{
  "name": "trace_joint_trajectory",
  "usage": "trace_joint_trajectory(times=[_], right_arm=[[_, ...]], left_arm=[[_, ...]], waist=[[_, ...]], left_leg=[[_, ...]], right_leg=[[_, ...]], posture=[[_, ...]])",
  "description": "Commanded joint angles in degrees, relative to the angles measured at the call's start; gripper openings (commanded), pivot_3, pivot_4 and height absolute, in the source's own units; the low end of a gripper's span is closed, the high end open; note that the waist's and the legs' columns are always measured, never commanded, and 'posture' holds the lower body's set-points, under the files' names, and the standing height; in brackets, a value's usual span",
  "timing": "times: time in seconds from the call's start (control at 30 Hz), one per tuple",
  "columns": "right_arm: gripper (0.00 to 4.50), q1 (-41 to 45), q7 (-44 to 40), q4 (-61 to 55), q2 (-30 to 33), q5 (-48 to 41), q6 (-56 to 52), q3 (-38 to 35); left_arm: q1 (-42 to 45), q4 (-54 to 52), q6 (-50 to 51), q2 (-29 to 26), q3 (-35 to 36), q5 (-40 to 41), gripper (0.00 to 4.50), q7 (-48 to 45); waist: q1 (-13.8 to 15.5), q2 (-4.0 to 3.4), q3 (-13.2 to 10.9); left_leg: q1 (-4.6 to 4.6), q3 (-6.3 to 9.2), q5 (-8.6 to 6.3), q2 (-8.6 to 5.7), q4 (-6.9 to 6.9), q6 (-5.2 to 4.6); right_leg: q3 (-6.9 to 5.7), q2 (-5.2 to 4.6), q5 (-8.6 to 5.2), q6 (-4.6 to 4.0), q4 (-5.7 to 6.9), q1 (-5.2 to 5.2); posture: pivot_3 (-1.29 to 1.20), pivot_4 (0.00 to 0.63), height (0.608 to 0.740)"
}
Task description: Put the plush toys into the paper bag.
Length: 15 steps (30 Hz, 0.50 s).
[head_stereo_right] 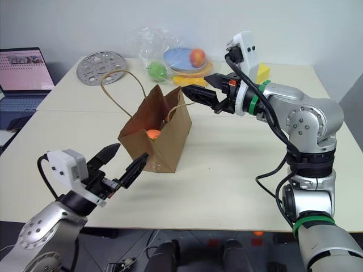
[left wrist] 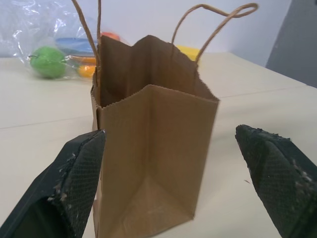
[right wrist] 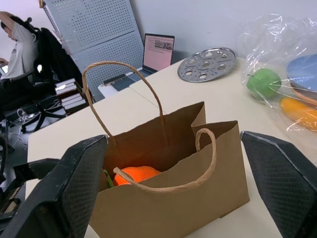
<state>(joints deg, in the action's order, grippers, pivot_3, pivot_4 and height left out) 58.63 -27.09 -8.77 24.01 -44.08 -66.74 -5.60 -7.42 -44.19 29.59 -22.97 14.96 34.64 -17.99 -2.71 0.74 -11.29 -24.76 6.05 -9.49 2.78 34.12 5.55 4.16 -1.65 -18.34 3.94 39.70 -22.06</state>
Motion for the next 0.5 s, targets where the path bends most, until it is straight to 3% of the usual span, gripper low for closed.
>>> trace_joint_trajectory(times=[0.03,0.33,0.5], right_arm=[[4.5,1.67,0.97,-2.4,1.06,-0.93,-0.64,-2.07],[4.5,1.53,2.67,-4.22,1.79,-1.43,-2.57,-3.07],[4.5,1.2,3.12,-4.86,1.68,-1.62,-3.46,-3.75]], left_arm=[[-0.06,1.13,-4.86,1.22,-3.17,-4.52,4.48,-0.12],[-6.27,-1.99,-9.8,2.68,-4.29,-7.13,4.48,-1.21],[-6.25,-0.62,-11.84,3.47,-1.41,-8.82,4.48,1.33]], waist=[[-0.04,0.0,0.0],[-0.22,-0.01,-0.01],[-0.21,-0.01,-0.01]], left_leg=[[0.0,-0.01,0.0,0.0,-0.03,0.0],[-0.03,0.01,-0.02,0.02,-0.19,-0.01],[-0.03,0.01,-0.02,0.01,-0.17,-0.01]], right_leg=[[0.0,0.0,0.0,0.01,-0.04,0.0],[-0.03,-0.01,0.01,0.02,-0.08,-0.06],[-0.03,-0.01,0.01,0.01,-0.1,-0.05]], posture=[[0.0,0.15,0.74],[0.0,0.15,0.74],[0.0,0.15,0.74]])
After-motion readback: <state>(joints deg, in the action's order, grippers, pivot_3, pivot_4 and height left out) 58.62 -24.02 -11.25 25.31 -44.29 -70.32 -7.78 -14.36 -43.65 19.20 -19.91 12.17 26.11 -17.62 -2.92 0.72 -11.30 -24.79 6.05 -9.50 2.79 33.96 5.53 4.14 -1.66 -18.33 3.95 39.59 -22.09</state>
